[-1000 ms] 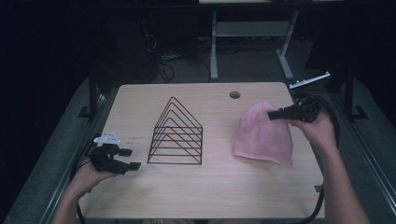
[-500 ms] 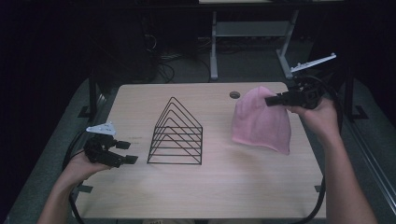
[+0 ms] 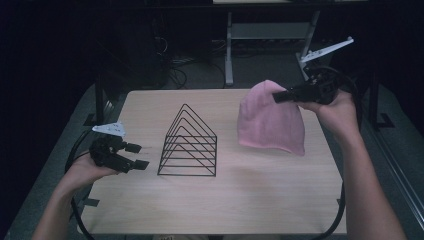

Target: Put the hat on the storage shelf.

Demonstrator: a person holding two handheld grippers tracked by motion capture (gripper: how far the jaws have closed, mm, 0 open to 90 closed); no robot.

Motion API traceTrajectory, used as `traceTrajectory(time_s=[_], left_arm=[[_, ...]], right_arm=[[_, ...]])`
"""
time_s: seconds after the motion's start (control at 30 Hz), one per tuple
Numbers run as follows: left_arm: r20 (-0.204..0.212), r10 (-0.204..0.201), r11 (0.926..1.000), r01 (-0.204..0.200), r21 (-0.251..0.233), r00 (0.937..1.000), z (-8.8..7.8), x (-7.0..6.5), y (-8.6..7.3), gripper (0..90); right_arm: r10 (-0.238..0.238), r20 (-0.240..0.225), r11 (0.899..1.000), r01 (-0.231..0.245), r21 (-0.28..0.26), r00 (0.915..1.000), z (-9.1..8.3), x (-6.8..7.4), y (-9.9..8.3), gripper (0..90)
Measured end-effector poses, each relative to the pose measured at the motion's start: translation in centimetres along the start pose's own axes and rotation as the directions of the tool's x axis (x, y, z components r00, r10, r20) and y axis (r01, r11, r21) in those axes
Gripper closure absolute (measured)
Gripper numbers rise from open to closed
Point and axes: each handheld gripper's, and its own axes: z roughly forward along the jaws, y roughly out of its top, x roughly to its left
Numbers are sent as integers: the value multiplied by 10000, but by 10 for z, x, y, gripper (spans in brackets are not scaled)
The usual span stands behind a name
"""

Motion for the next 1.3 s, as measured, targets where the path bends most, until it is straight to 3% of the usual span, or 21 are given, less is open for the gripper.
traceTrajectory(time_s=[0.17, 0.47, 0.7, 1.07, 1.3], left_arm=[[63, 241, 9997, -242, 86, 9997, -6, -5, 18, 245], [111, 460, 9989, -461, 88, 9989, -12, -8, 35, 243], [431, 465, 9988, -457, -185, 9980, -18, -7, 48, 243], [356, 737, 9965, -722, -424, 9966, -26, -13, 67, 243], [364, 817, 9954, -797, -537, 9960, -28, -13, 78, 237]], right_arm=[[-560, -171, 9984, 559, -55, 9983, 0, 18, 27, 771], [-1075, -451, 9942, 1075, -27, 9932, 6, 39, 57, 771], [-1730, -789, 9849, 1719, -201, 9818, 14, 58, 83, 770], [-2168, -1184, 9759, 2120, -519, 9690, 19, 81, 110, 770], [-2511, -1484, 9678, 2453, -561, 9565, 34, 99, 127, 768]])
